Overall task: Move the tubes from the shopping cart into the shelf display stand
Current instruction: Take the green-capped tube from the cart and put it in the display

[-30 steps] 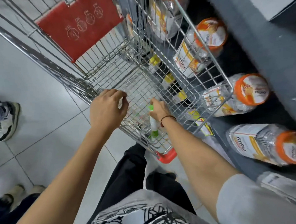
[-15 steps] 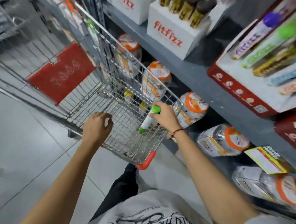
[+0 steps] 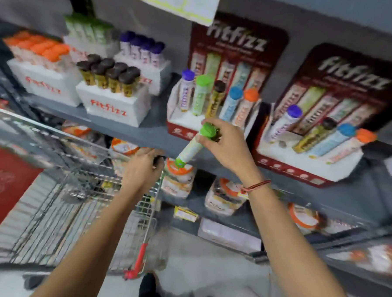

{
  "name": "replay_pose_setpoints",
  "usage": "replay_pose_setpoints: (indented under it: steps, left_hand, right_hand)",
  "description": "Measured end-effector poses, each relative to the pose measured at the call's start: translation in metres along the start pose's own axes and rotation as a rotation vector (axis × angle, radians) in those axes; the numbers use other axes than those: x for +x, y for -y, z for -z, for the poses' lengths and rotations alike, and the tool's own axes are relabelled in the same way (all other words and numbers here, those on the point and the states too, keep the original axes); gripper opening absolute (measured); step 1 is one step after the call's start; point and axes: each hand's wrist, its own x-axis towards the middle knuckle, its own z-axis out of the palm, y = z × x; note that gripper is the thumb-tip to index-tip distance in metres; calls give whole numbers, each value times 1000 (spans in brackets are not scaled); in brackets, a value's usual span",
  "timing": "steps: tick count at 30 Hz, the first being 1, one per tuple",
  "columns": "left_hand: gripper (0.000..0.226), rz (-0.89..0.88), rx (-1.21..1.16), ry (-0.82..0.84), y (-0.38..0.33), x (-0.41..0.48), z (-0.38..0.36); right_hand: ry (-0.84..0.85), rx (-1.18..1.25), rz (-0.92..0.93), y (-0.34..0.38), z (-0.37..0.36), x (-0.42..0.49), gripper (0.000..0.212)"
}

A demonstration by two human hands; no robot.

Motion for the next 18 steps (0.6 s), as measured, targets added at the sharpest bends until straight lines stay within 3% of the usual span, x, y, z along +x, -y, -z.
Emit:
replay_pose_setpoints:
  steps: [9,15,18]
  left_hand:
    - [23,-293,-106,146,-100,34,-68]
    - [26,-447,-113,266,-125,21,-108]
    - [35,-472,-81,303,-118,13,-120]
  right_hand:
    - [-234,-54,-47,-41,110,-28,31]
    - [-243,-96,-124,-63,149,-39,37]
    - [-187,-97,-144,-66,162,-40,26]
